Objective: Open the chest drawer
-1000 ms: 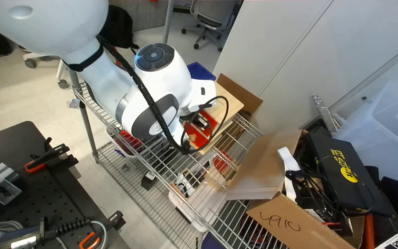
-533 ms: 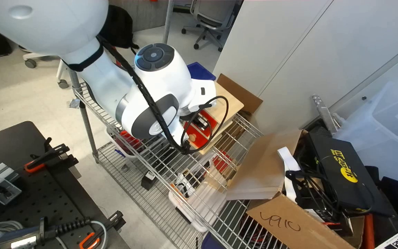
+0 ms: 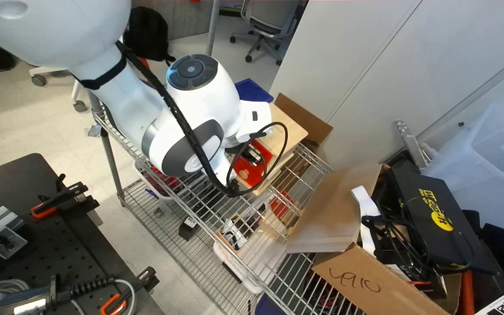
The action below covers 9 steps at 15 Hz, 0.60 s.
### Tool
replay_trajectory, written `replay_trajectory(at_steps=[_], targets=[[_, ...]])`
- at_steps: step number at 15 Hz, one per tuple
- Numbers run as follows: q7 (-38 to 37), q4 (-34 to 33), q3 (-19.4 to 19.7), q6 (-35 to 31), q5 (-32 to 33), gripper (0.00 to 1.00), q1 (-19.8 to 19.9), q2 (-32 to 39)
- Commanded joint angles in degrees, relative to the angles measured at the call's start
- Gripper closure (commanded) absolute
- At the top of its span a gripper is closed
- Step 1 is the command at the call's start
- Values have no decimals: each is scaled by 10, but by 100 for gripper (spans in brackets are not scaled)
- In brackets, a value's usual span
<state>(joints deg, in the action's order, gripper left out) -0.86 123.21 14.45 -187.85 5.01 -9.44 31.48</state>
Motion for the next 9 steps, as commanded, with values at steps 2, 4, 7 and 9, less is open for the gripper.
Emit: replay_trajectory(at_steps=[2,4,7,9], targets=[[20,28,-5,-5,-6,93,2,-30],[20,30,-4,-4,-7,93,0,-31],[19,30,-2,-3,-8,93,0,-32],[18,30,-2,-3,-9,93,0,-32]])
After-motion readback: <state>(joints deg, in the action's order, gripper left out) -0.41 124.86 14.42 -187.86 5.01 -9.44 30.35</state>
